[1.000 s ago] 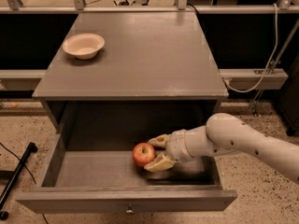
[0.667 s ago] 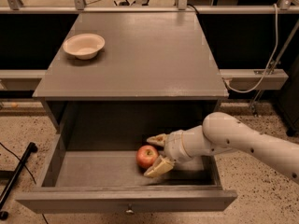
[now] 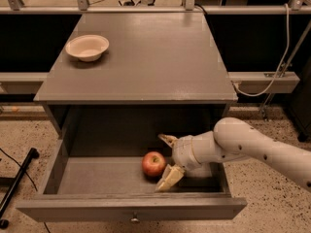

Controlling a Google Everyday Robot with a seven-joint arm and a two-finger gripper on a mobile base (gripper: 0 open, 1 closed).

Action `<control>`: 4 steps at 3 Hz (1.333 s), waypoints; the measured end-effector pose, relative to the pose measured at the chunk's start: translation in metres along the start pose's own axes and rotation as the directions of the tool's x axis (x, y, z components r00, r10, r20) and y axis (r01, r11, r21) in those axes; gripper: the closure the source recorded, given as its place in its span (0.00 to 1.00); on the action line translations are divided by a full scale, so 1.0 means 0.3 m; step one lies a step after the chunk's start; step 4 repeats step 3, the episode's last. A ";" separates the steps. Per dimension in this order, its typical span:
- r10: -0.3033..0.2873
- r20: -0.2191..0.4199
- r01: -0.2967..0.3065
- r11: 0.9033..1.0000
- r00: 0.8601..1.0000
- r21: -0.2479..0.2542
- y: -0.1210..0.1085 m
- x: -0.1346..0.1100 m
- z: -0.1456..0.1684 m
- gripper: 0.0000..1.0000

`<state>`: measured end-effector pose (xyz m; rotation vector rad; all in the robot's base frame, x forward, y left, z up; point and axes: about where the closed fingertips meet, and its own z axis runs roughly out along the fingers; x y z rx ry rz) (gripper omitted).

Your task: Place apple into top drawer

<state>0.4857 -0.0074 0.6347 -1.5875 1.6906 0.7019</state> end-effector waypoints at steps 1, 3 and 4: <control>0.038 0.107 -0.041 0.999 0.994 0.031 -0.015 -0.007 -0.076 0.00; 0.083 0.241 -0.103 0.992 0.967 0.071 -0.039 -0.016 -0.185 0.00; 0.083 0.241 -0.103 0.992 0.967 0.071 -0.039 -0.016 -0.185 0.00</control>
Offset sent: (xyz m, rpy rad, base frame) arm 0.0116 -0.0802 0.0696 0.4247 -0.0109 -0.1871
